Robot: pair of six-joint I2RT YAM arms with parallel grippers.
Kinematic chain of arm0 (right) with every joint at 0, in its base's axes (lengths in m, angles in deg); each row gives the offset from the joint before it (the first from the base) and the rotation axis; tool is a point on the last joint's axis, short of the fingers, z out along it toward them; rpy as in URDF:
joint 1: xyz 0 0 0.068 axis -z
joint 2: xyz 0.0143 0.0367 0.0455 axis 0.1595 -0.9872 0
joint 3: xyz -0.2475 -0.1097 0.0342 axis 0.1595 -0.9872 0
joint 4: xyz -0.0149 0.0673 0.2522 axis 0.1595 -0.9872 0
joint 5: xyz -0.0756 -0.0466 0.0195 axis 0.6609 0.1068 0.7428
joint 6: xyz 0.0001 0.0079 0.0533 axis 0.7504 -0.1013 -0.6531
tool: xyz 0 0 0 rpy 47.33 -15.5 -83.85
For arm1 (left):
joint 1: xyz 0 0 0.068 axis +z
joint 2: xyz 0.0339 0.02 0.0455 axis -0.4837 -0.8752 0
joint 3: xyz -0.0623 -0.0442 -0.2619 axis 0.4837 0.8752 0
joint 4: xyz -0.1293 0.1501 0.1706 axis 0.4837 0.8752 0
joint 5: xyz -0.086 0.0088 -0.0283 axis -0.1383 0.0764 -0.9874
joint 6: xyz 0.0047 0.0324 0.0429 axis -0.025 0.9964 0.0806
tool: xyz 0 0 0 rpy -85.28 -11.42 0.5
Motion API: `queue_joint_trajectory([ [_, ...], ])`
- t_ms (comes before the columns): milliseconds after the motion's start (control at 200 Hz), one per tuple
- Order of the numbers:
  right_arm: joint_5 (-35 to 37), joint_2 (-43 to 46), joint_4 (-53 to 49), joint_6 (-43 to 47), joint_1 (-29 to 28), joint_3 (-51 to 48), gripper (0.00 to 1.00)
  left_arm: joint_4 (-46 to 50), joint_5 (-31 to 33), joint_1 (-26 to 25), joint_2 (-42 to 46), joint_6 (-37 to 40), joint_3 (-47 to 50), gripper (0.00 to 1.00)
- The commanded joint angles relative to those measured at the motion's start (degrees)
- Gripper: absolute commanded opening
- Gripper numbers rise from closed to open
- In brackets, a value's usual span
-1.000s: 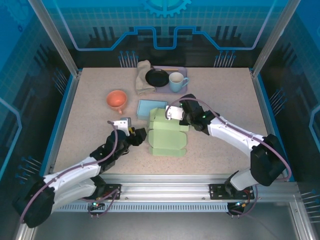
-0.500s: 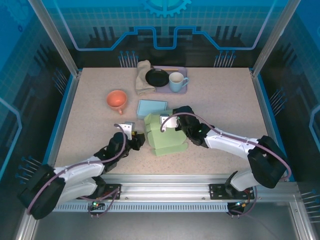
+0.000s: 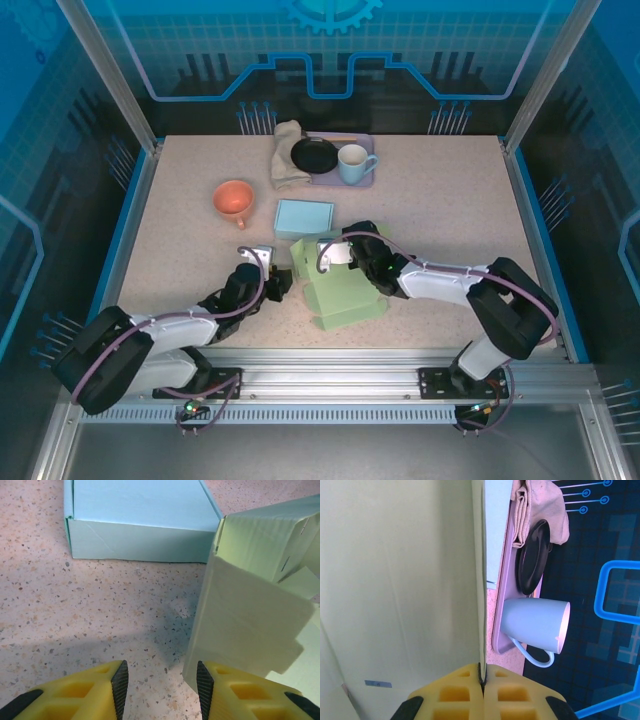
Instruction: Fold the paper box
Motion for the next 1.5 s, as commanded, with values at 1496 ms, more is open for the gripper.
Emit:
queue_joint_trajectory([
  [1496, 1.69, -0.28, 17.34, -2.09, -2.53, -9.22, 0.00, -1.18, -7.63, -1.67, -6.01, -4.50, -7.20, 0.52],
])
